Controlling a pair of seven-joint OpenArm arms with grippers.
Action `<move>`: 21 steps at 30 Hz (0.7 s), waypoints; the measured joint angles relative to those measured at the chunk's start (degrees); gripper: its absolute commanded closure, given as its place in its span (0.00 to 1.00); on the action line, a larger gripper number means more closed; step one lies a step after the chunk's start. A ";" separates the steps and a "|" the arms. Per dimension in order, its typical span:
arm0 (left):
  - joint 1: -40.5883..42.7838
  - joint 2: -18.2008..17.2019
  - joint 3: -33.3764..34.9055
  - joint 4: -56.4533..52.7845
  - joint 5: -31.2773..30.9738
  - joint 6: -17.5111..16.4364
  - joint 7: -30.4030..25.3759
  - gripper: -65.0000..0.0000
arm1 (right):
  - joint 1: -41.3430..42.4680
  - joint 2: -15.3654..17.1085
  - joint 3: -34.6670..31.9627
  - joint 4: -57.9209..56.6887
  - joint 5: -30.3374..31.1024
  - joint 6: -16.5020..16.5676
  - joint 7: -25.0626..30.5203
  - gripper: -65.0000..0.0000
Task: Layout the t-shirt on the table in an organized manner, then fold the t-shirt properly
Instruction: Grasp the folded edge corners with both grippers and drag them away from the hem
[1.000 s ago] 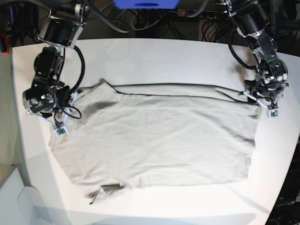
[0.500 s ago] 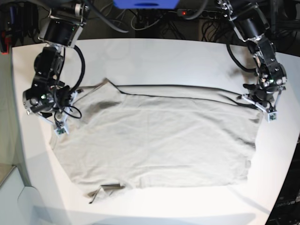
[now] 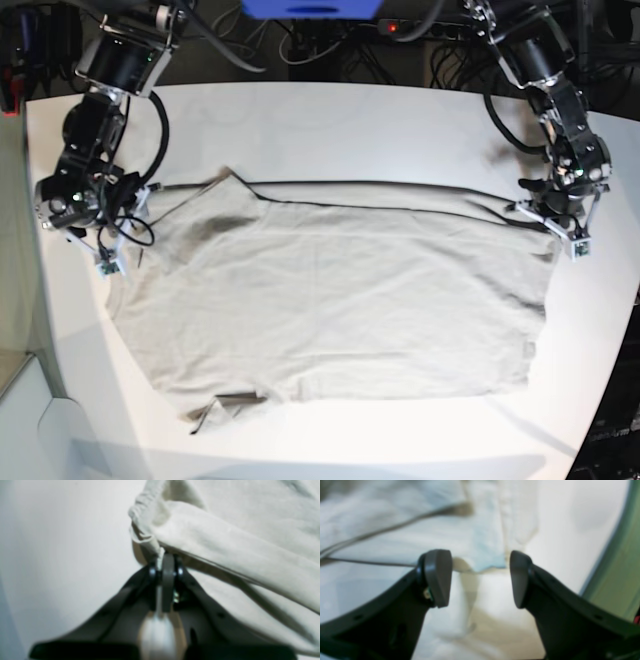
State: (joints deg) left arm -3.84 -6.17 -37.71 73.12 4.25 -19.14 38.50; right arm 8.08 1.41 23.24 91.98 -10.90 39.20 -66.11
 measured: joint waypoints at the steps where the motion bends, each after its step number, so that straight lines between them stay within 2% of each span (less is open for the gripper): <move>1: 0.00 0.00 0.00 0.00 0.00 0.00 0.00 0.99 | 0.20 0.04 0.00 -0.61 0.24 0.02 1.05 0.42; 10: 0.07 0.00 0.00 0.07 -0.07 0.00 0.04 0.99 | 3.80 2.93 2.99 -11.85 1.16 -0.02 4.17 0.42; 16: 0.11 0.00 0.00 0.07 -0.07 0.02 0.02 0.99 | 3.98 3.65 4.07 -13.49 2.38 -0.04 5.75 0.45; 18: 0.26 0.00 0.00 0.07 -0.07 0.02 -0.04 0.99 | 3.82 3.65 3.96 -13.40 2.47 -0.04 5.81 0.56; 21: 0.50 0.00 0.00 0.11 -0.46 0.02 -0.50 0.99 | 3.37 3.63 3.54 -13.51 2.99 -0.07 6.27 0.81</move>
State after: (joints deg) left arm -3.33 -6.17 -37.71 73.23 3.79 -19.11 38.00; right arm 11.44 5.04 26.79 78.48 -7.90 39.13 -59.83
